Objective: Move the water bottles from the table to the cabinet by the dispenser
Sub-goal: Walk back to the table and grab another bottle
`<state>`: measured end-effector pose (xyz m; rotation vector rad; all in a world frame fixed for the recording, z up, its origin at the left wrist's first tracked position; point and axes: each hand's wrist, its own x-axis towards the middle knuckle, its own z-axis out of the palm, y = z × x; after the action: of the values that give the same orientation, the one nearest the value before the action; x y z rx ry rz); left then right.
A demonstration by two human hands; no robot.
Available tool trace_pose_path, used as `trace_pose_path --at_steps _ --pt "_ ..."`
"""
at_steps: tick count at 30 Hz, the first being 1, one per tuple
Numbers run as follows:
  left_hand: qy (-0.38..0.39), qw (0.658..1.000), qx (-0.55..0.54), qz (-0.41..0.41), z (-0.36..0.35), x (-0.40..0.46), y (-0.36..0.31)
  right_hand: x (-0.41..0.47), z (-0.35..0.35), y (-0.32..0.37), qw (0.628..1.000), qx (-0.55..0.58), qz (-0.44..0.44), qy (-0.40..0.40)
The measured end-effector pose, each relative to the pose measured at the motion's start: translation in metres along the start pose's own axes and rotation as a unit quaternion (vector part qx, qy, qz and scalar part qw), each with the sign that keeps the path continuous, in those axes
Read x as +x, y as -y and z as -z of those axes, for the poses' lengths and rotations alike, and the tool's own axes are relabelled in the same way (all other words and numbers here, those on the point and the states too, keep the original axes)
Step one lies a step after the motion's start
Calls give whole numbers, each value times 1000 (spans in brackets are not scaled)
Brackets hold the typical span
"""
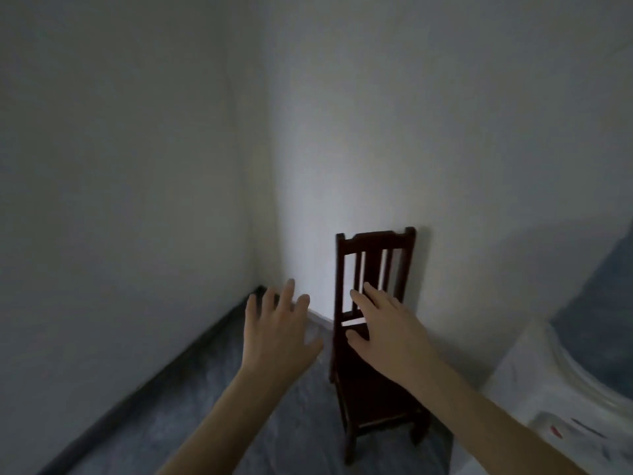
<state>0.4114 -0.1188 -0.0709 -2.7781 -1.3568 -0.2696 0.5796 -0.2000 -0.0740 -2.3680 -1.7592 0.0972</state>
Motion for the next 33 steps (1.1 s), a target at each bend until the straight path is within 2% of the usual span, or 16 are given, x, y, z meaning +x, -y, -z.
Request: trace_pose_path --at_steps 4,9,12,16,24,33 --pt "-18 994 16 110 14 -38 89 36 -18 90 994 -2 101 34" --pt "-54 976 45 208 35 -93 189 70 -37 211 977 -15 204 54" --pt "-109 951 65 283 51 -126 248 80 -44 281 964 -8 258 60" --pt "-119 913 94 378 71 -171 308 83 -49 357 947 9 317 50" --pt "-111 834 135 524 91 -277 382 69 -68 488 902 35 424 75" --pt "-72 747 141 646 98 -338 400 78 -77 576 860 100 488 105"
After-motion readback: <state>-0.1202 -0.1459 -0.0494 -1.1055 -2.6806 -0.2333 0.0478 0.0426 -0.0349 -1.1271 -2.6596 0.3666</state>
